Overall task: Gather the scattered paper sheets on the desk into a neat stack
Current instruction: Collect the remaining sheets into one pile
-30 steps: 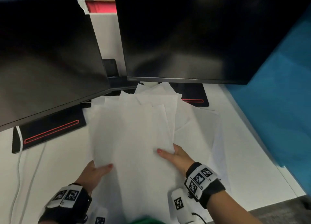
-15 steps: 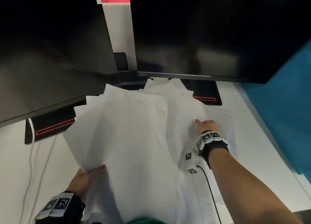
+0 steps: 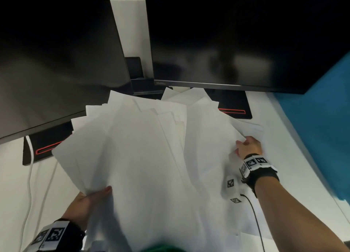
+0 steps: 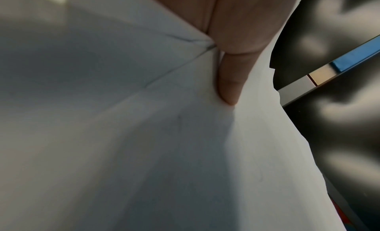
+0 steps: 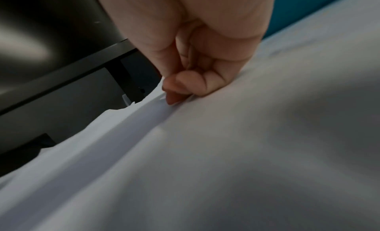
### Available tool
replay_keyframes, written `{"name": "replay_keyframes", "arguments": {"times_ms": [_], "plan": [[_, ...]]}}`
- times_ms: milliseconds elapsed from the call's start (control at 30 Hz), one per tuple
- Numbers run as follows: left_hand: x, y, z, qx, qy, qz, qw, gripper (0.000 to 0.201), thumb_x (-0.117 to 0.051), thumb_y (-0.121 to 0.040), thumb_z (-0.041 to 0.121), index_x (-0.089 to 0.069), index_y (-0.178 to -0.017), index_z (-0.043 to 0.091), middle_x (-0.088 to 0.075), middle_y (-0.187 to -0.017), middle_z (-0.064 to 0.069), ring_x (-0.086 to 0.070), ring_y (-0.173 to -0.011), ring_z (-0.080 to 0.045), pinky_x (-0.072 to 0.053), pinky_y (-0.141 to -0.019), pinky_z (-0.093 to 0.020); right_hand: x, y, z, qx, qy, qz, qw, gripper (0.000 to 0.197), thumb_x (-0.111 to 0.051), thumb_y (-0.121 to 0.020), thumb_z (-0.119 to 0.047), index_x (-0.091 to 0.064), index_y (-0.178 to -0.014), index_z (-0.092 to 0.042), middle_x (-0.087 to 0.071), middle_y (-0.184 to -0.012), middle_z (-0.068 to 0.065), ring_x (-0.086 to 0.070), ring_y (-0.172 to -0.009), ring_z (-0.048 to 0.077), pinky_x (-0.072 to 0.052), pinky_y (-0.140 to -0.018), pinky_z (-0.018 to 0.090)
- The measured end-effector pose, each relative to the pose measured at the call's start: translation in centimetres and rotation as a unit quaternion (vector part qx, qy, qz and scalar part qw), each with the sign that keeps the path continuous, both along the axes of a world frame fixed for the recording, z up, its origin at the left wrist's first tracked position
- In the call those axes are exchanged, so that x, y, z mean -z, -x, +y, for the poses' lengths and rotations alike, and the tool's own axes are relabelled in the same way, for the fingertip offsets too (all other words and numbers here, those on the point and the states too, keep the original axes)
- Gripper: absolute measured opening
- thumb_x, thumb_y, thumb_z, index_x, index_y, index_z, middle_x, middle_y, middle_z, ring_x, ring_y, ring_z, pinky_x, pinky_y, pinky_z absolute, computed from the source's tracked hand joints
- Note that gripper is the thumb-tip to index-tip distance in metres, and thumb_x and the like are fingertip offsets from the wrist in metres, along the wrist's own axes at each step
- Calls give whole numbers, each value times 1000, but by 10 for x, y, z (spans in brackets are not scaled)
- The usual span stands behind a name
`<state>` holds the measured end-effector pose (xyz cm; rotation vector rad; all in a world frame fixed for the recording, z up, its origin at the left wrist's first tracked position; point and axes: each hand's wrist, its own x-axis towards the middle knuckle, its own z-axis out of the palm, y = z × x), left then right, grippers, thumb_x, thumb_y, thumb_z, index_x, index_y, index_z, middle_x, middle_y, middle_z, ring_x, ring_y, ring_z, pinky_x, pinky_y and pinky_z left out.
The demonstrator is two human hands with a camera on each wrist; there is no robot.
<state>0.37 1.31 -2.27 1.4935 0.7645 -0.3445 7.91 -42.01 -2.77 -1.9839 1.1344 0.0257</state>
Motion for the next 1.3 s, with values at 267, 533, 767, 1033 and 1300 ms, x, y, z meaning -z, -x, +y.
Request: {"name": "replay_keyframes", "arguments": {"times_ms": [267, 533, 767, 1033, 1300], "plan": [[-2, -4, -22, 56, 7, -15, 998, 56, -79, -45, 23, -63, -92, -3, -66, -77, -17, -60, -73, -28, -48, -79, -38, -24, 27, -32, -120, 111, 61, 985, 30, -51, -89, -10, -59, -117, -10, -64, -111, 19, -57, -107, 35, -44, -91, 34], [1, -1, -30, 71, 11, -28, 997, 9, -70, -76, 3, -63, -78, -3, -65, -61, -14, -56, -69, -28, -47, -72, -38, -22, 42, -5, 18, 102, 62, 993, 71, -62, -80, -35, -27, -139, -20, -34, -135, 18, -33, -125, 37, -35, -98, 47], [22, -3, -26, 57, 6, -7, 998, 54, -80, -48, 24, -65, -95, 2, -67, -94, -22, -62, -91, -38, -45, -95, -55, -10, 64, 7, 41, 20, 19, 999, 77, -68, -79, -31, -24, -140, -13, -41, -137, 21, -42, -123, 39, -38, -99, 42], [26, -7, -35, 63, 7, -25, 998, 9, -61, -80, -6, -62, -88, -3, -65, -65, -12, -55, -76, -31, -44, -82, -43, -19, 69, 29, -41, -67, 19, 997, 69, -72, -73, -33, -40, -129, -8, -56, -124, 15, -56, -111, 34, -49, -94, 44], [28, -7, -33, 62, 32, -20, 997, 42, -75, -57, 7, -63, -97, 0, -65, -86, -18, -58, -86, -35, -44, -92, -51, -15, 77, 77, -122, -94, 17, 988, 40, -69, -78, -26, -59, -112, -6, -65, -112, 12, -58, -91, 25, -48, -80, 29]]}}
